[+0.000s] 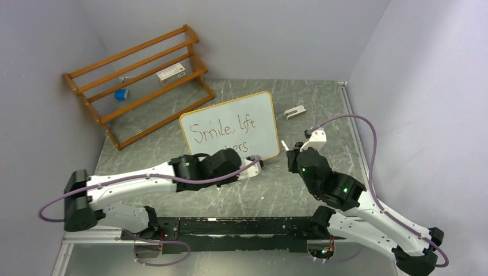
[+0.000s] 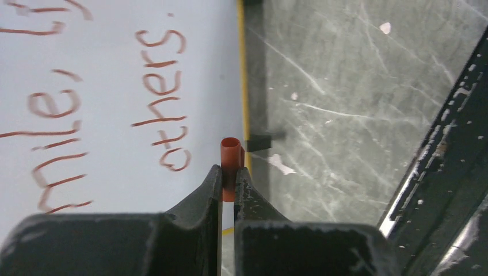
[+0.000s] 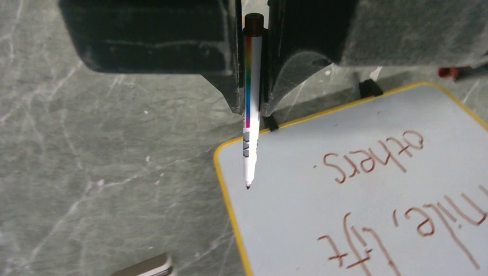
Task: Write a sentence on the whiteboard
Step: Pick up the pen cap from the center of the board, then insert the pen cap into the whiteboard marker.
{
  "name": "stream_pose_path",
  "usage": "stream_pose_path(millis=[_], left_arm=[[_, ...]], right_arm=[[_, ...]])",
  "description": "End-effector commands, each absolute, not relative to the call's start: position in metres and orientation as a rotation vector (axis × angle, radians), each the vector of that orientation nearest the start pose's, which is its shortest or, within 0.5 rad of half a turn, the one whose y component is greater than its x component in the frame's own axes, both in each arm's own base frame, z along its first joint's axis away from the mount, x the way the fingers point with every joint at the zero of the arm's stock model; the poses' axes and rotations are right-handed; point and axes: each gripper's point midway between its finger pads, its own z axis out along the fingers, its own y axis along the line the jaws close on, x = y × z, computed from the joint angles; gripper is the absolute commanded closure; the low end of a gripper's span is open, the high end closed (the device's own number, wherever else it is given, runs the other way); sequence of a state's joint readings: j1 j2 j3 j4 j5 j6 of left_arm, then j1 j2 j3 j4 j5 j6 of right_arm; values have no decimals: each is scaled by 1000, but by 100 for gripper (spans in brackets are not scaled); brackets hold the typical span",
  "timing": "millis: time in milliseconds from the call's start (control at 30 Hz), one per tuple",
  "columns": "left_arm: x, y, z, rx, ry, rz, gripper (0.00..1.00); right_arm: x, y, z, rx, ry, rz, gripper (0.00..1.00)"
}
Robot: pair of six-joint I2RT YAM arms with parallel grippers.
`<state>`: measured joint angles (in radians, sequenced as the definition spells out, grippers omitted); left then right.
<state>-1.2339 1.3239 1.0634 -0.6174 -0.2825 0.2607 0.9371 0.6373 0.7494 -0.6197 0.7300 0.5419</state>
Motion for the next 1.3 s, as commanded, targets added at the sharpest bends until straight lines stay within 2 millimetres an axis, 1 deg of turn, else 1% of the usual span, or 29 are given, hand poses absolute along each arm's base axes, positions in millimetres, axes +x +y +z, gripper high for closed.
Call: stream_pose_path(millis=[0,100,233,400,500,700,900,1167,1267], left_arm=[[183,-282,196,1459,1663,-44,95],[184,-279,214,1458,1563,-52,95],[183,-275,229,1483,1455,-39,95],[182,-272,241,1540,1359,-14,95],[183,-271,247,1589,1305,25,95],[190,-265,259,1655,1296,136,95],[192,-264,271,1686,1278,181,95],[191,-259,276,1734,1270,228,95],[191,-259,277,1741,1267,239,95]], right_arm=[[210,151,222,-109,1937,366,100],[206,166,225,-170,1931,436,100],[197,184,243,-250,1862,582,100],[182,203,260,-344,1789,733,100],[175,211,270,-372,1734,815,100],[163,228,283,-412,1633,961,100],[158,238,283,-429,1585,1037,100],[154,233,286,-420,1557,1050,100],[149,236,292,-440,1524,1087,100]])
